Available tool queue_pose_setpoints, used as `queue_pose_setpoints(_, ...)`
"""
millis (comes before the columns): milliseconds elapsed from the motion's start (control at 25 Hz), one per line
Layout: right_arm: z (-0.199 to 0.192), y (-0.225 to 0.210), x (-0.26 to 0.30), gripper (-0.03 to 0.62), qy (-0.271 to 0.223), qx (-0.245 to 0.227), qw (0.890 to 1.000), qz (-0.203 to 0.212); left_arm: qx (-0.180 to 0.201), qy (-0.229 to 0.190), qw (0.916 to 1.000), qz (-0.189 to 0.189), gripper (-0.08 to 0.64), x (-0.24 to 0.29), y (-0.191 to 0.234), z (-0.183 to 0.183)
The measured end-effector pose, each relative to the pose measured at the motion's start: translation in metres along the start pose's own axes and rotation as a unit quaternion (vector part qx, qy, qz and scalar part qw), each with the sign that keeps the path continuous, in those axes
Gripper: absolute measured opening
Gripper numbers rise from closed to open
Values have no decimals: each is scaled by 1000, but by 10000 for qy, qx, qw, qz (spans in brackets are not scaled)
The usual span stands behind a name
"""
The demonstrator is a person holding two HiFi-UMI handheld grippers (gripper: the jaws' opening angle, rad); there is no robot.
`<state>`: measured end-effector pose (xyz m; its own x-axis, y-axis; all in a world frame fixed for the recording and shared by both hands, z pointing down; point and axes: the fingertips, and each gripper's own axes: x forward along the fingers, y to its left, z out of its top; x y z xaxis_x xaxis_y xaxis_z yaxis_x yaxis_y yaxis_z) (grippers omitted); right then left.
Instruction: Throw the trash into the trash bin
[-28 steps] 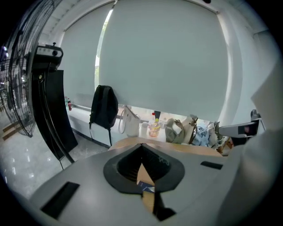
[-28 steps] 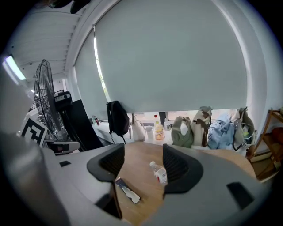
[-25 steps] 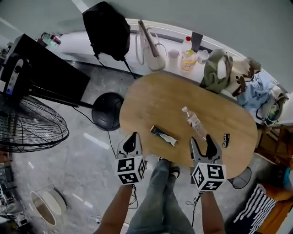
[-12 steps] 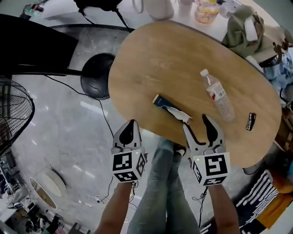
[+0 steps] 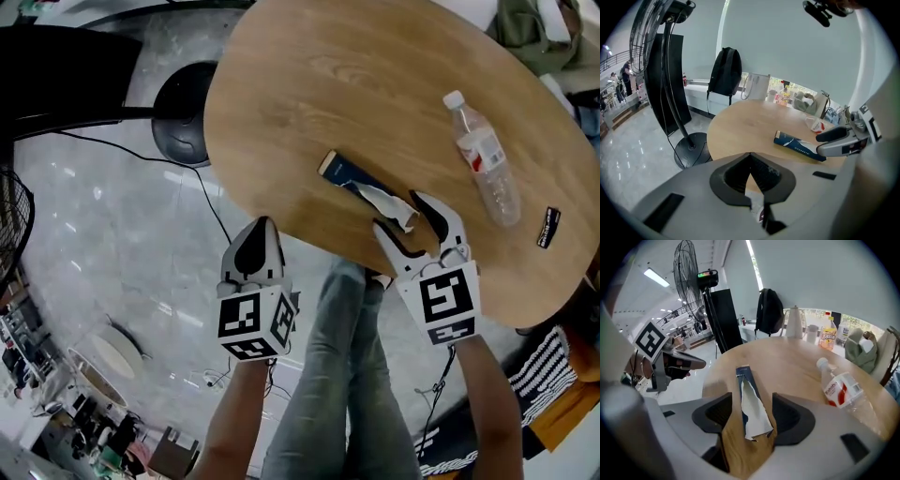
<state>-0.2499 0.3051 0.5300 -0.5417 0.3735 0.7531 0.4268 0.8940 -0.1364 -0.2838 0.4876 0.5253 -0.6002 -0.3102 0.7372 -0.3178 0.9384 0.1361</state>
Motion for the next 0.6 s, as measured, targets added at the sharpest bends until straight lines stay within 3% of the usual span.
queue_pose_setpoints(160, -7, 3, 17, 272, 230, -313, 9992, 135, 50, 67, 10000, -48, 11, 7, 2, 1)
queue_pose_setpoints(600, -12, 6, 37, 227, 488, -543, 9955, 603, 54, 176, 9998, -48, 11, 24, 3, 12)
